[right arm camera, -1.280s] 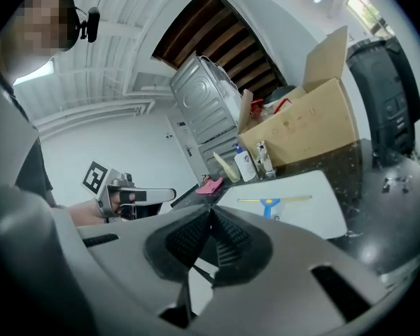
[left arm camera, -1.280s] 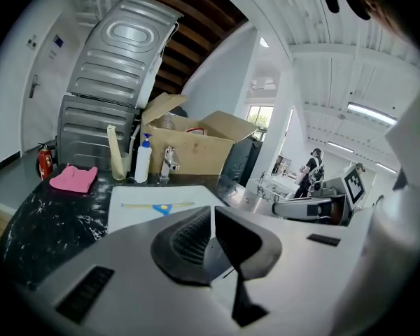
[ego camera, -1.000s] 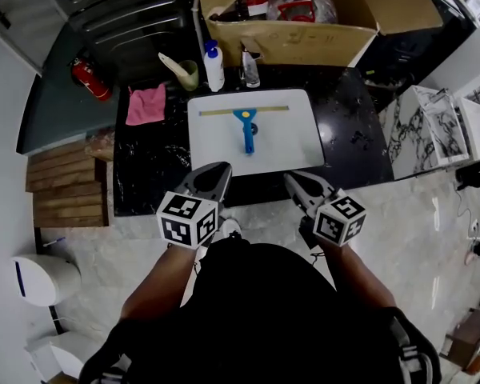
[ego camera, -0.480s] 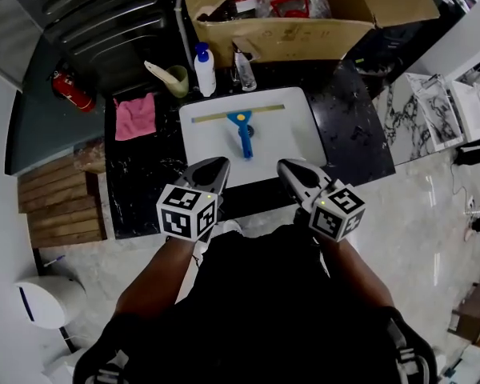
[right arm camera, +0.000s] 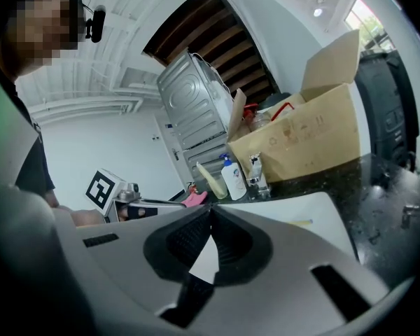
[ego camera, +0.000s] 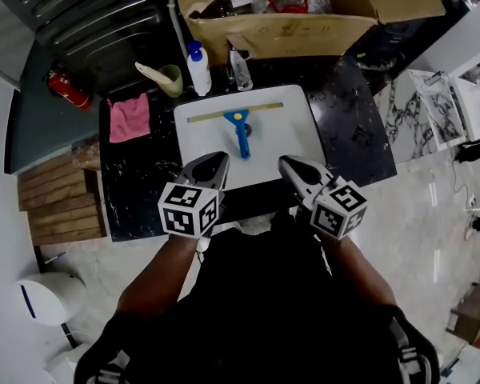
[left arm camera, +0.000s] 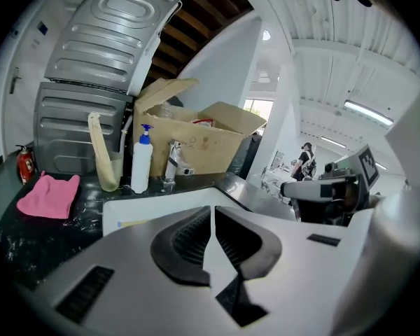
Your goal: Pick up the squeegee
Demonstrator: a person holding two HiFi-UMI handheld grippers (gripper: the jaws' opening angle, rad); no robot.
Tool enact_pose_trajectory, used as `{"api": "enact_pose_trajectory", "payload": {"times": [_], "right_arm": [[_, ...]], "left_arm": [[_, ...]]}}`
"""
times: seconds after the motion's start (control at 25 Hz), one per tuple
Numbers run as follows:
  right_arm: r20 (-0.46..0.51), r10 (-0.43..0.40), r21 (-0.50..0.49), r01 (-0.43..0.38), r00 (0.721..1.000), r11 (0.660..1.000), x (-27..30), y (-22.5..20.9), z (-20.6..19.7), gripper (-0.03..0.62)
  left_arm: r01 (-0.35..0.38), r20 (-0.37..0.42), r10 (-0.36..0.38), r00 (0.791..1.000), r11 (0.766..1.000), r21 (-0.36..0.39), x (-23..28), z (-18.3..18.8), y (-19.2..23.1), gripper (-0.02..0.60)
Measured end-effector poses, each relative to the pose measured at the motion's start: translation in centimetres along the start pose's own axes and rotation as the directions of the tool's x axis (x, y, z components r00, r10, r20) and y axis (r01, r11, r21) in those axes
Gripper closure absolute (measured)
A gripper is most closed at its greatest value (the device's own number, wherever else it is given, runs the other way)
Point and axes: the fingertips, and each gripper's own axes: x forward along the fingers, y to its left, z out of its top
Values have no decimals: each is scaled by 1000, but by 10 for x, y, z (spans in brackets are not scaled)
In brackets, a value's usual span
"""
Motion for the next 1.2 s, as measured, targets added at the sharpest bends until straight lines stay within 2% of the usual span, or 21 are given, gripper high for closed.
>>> {"api": "enact_pose_trajectory", "payload": {"times": [0.36,0.6,0.76,0.84,0.88,0.96,1.2], "right_arm": [[-56,97,-26,-98,994,995,11,-31,12,585],[-83,156,-28,-159,984,987,14,-49,16,585],[-85,182,-19,-184,980,983,10,-60,17,585],[-83,186,-19,-188,979,982,6,-68,17,585],[-81,186,-19,-188,979,982,4,-73,17,585],[-77,183,-12,-184,980,983,2,-85,17,585],[-83,162,12,-162,983,987,-9,-108,19,585]], "left_arm": [[-119,0,119,993,992,-36,20,5,8,552],[-152,-81,149,985,988,-30,53,-15,8,551],[-202,-128,196,972,979,-31,78,-29,17,540],[-225,-157,218,963,974,-25,93,-37,22,460],[-238,-169,231,958,971,-22,100,-41,25,451],[-266,-190,256,948,964,-28,115,-48,32,449],[-337,-279,296,914,935,-112,152,-79,59,444]]}}
